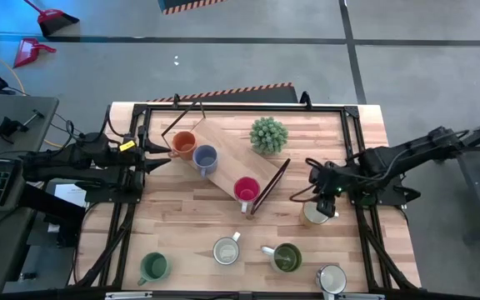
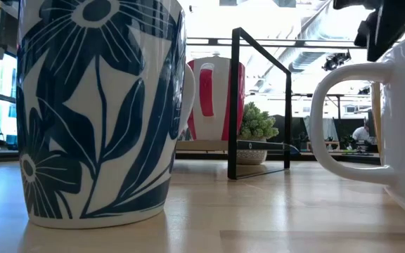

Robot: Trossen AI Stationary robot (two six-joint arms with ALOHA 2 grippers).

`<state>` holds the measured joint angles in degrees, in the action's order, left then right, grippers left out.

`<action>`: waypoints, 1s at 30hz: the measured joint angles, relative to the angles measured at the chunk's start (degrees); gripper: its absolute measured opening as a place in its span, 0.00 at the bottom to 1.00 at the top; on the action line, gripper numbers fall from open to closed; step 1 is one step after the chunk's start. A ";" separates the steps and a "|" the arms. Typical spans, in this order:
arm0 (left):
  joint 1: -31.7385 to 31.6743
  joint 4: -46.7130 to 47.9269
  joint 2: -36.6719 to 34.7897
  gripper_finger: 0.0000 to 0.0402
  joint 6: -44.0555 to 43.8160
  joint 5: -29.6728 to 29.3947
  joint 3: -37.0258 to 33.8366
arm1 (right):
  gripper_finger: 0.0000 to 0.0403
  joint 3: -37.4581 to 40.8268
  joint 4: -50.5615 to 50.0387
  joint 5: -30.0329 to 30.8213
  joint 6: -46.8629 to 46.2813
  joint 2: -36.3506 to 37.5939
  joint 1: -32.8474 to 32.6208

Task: Place coffee mugs
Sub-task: Put the yellow mug on the shelf

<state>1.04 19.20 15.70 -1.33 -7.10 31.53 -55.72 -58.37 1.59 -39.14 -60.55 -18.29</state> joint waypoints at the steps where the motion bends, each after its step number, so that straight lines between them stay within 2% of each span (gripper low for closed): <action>1: 0.00 0.00 0.02 0.32 -0.01 -0.26 0.00 | 0.32 -0.02 -0.88 0.29 -0.75 -0.60 -0.33; 6: 0.00 -0.08 0.02 0.32 -0.01 -0.67 0.00 | 0.32 0.00 -5.77 0.64 -2.82 -4.11 -2.54; 20: 0.02 -1.33 0.02 0.32 0.03 -0.78 0.00 | 0.32 0.00 -5.84 4.16 -4.58 -14.26 -4.28; 30: 0.02 -1.24 0.02 0.32 0.03 -0.76 0.00 | 0.32 0.02 -5.68 4.19 -5.65 -20.98 -4.28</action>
<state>1.06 17.96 15.73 -1.30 -7.86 31.53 -55.70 -64.05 5.78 -44.80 -81.53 -22.57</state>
